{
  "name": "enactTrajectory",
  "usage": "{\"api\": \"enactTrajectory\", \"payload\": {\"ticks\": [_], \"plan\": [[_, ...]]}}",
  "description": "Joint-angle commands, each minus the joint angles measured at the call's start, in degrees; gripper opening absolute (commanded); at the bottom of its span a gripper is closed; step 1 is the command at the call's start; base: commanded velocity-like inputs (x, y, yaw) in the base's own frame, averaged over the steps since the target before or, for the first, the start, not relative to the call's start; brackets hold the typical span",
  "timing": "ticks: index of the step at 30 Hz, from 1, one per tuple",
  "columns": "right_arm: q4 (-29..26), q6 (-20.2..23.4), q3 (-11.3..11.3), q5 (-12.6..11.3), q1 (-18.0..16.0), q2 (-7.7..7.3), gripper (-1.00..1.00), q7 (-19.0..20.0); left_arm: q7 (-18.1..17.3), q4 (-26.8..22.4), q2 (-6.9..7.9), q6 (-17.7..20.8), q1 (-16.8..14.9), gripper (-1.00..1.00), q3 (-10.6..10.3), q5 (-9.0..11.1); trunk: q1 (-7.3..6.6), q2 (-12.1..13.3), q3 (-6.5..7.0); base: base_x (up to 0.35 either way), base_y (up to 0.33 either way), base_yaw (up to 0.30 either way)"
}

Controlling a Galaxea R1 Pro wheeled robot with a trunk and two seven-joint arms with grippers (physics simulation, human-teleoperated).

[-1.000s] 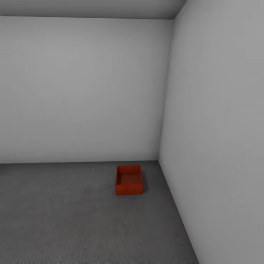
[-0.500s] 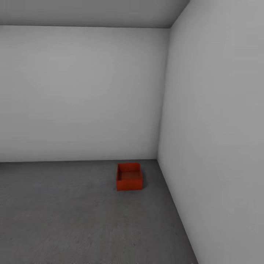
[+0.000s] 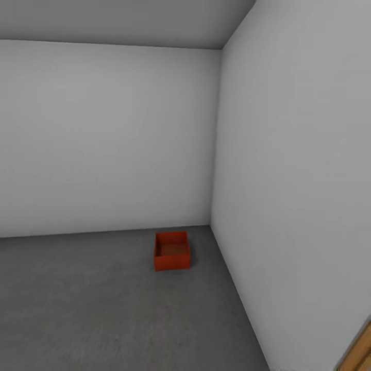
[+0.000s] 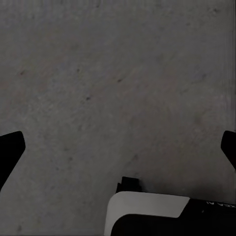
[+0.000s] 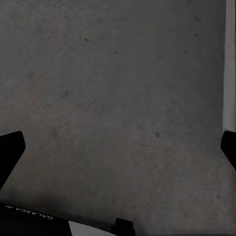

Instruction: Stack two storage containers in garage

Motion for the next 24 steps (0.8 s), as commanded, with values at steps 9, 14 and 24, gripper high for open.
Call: {"api": "enactTrajectory", "payload": {"ticks": [9,14,24], "plan": [[0.06,-0.20,0.20,0.23,-0.07,-0.02,1.00,0.04,-0.08,0.22,0.01,-0.44,-0.10,1.00,0.18,0.32,-1.96,3.54,1.96,0.000,0.000,-0.270],[0.06,-0.20,0.17,0.23,-0.08,-0.02,1.00,0.04,-0.08,0.24,0.07,-0.41,-0.10,1.00,0.18,0.32,-3.06,5.55,3.10,0.000,0.000,-0.273],[0.06,-0.20,0.19,0.23,-0.06,-0.02,1.00,0.04,-0.08,0.21,0.07,-0.30,-0.10,1.00,0.18,0.32,-5.26,9.56,5.36,0.000,0.000,-0.275]]}}
